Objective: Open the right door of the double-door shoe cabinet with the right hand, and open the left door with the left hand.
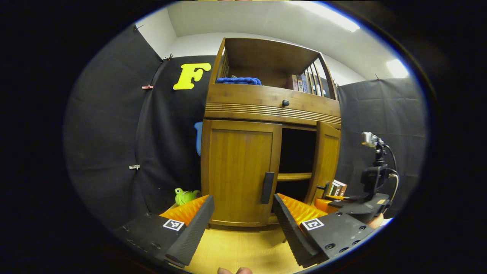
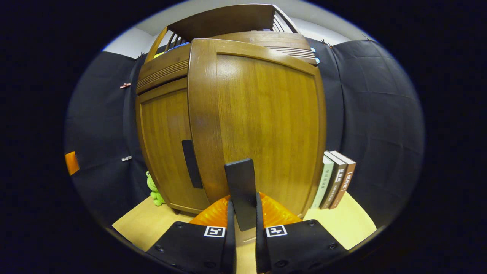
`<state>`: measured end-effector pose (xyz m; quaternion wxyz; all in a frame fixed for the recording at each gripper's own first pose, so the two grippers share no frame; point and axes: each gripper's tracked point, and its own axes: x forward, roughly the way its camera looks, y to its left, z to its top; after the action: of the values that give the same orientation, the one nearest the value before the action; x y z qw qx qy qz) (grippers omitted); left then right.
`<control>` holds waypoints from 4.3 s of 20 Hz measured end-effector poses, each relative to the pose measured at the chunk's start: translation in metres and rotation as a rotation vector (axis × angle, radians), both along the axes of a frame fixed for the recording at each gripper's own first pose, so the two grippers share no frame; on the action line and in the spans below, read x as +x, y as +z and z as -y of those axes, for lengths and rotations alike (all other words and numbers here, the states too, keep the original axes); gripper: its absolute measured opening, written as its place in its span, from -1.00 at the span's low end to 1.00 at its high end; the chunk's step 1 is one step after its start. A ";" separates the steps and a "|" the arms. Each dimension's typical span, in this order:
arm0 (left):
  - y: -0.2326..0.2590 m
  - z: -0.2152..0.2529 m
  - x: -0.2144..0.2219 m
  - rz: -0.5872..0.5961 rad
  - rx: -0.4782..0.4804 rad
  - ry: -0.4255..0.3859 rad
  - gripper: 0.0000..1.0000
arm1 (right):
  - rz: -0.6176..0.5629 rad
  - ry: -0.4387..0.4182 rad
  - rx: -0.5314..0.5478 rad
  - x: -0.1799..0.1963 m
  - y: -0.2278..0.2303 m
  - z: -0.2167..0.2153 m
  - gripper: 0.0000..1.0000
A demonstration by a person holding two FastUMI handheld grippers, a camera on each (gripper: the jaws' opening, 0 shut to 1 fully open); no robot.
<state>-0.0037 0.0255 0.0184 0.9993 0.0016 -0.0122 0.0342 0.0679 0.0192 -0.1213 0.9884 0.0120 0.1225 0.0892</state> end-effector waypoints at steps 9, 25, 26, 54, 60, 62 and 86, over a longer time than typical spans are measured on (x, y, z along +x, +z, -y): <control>0.000 0.048 0.040 -0.011 -0.006 -0.004 0.92 | -0.021 0.029 0.062 -0.052 0.026 0.071 -0.56; -0.008 0.086 0.130 -0.028 0.014 -0.004 0.92 | 0.002 -0.095 0.039 -0.051 0.039 0.200 -0.67; -0.010 0.085 0.138 -0.031 0.014 -0.002 0.93 | 0.012 -0.111 0.029 -0.052 0.042 0.210 -0.66; -0.082 0.052 0.272 -0.150 0.063 0.037 -0.14 | 0.219 -0.351 -0.018 -0.090 0.119 0.267 0.94; -0.083 0.052 0.267 -0.172 0.048 0.003 -0.32 | 0.224 -0.334 -0.030 -0.098 0.125 0.247 1.00; -0.083 0.050 0.257 -0.171 0.053 0.003 -0.30 | 0.223 -0.318 -0.031 -0.102 0.125 0.235 1.00; -0.087 -0.053 0.068 -0.184 0.006 -0.001 -0.60 | 0.184 -0.155 -0.014 -0.161 0.111 0.103 0.94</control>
<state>0.0645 0.0789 -0.0691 0.9963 0.0076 0.0794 0.0333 -0.0932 -0.0841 -0.0100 0.9994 0.0064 0.0306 0.0124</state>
